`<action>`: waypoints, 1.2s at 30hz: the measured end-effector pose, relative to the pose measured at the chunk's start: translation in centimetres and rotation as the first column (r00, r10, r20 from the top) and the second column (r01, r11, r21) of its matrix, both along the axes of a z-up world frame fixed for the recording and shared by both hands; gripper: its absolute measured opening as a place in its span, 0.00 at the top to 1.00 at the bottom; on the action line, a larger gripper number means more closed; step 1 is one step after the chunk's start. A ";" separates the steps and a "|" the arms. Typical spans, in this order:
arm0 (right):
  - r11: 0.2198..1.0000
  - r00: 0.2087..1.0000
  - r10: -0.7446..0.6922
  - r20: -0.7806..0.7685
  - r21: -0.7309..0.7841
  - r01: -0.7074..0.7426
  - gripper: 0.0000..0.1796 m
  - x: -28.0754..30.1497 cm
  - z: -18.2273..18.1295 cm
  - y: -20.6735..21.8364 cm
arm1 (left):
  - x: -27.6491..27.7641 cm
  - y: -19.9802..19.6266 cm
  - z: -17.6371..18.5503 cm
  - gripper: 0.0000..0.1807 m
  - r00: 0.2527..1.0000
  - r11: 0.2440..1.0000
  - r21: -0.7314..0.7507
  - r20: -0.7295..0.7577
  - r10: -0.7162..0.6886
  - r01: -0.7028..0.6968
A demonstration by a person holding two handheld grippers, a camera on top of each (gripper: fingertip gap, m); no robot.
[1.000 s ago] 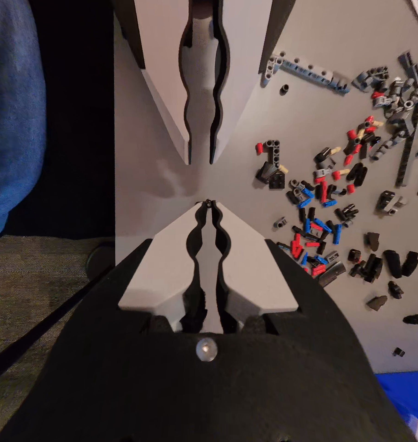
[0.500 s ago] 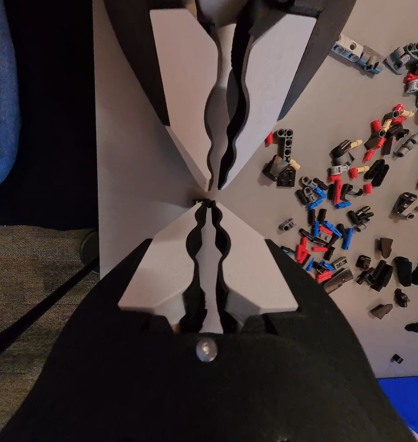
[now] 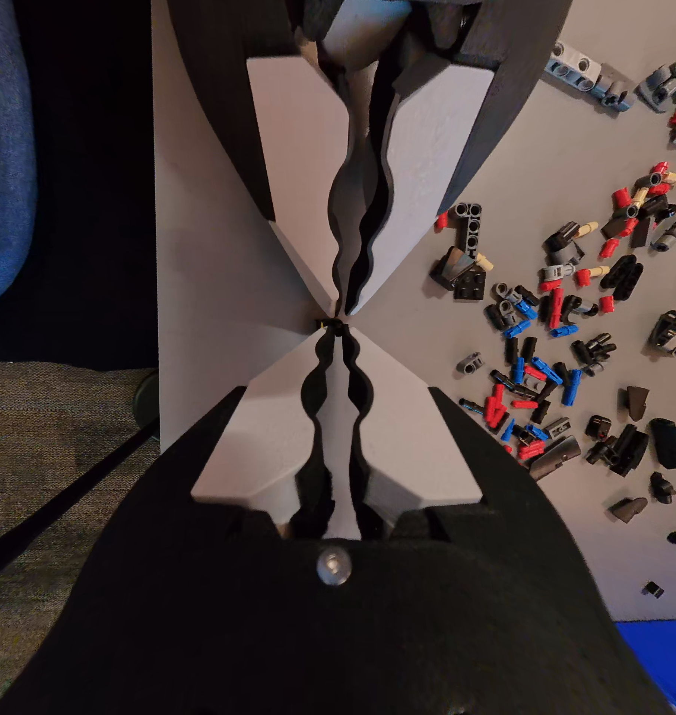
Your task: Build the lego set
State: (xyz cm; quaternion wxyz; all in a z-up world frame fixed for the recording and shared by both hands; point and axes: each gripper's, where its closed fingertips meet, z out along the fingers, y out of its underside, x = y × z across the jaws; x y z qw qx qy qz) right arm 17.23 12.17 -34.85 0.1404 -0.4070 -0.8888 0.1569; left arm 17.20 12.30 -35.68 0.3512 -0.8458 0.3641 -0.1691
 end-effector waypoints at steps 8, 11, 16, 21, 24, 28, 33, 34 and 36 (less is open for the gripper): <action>1.000 1.000 -0.007 -0.027 0.008 0.007 1.00 -0.1 0.0 0.0 | 0.2 0.2 0.0 1.00 1.000 1.000 0.005 0.004 -0.008 0.008; 1.000 0.999 -0.011 -0.033 0.028 0.012 1.00 -0.1 0.0 0.0 | 0.2 0.2 0.0 1.00 1.000 1.000 0.009 0.003 -0.013 0.013; 0.998 0.999 -0.012 -0.036 0.054 0.014 1.00 -0.1 0.0 -0.1 | 0.2 0.1 0.0 1.00 1.000 1.000 0.007 0.002 -0.018 0.018; 0.998 1.000 -0.019 -0.017 0.057 0.019 1.00 -0.2 -0.1 -0.2 | 0.2 0.1 0.0 1.00 0.999 1.000 0.010 -0.020 -0.025 0.025; 0.999 1.000 -0.028 -0.012 0.033 0.028 1.00 -0.2 -0.1 -0.2 | 0.2 0.1 0.0 1.00 0.999 1.000 0.005 -0.015 -0.029 0.029; 0.999 0.999 -0.046 -0.005 -0.006 0.046 1.00 -0.2 -0.2 -0.1 | 0.2 0.1 0.0 1.00 0.999 0.999 0.005 -0.025 -0.033 0.033; 0.995 0.998 -0.065 -0.002 -0.072 0.065 1.00 0.1 -0.6 0.1 | 0.3 0.1 0.0 1.00 0.999 0.999 0.000 -0.028 -0.044 0.044; 0.995 0.998 -0.065 0.004 -0.070 0.065 1.00 0.1 -0.6 0.1 | 0.3 0.1 0.0 1.00 0.999 0.999 -0.004 -0.026 -0.047 0.047; 0.995 0.997 -0.072 0.027 -0.074 0.074 1.00 0.1 -0.6 0.1 | 0.4 0.1 0.0 1.00 0.999 0.999 -0.012 -0.015 -0.048 0.048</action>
